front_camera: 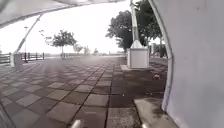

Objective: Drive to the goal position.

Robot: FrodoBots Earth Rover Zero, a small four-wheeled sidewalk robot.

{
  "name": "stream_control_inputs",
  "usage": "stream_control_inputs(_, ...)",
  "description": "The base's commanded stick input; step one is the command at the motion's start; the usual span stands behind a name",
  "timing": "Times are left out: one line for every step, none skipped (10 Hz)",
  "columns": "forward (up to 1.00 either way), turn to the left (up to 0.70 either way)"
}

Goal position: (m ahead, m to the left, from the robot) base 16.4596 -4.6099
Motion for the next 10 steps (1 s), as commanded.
stream_control_inputs(0.0, 0.0)
stream_control_inputs(0.0, 0.0)
stream_control_inputs(0.0, 0.0)
stream_control_inputs(0.0, 0.0)
stream_control_inputs(0.0, 0.32)
stream_control_inputs(0.19, 0.61)
stream_control_inputs(0.65, 0.37)
stream_control_inputs(0.7, 0.27)
stream_control_inputs(0.7, 0.06)
stream_control_inputs(0.7, 0.0)
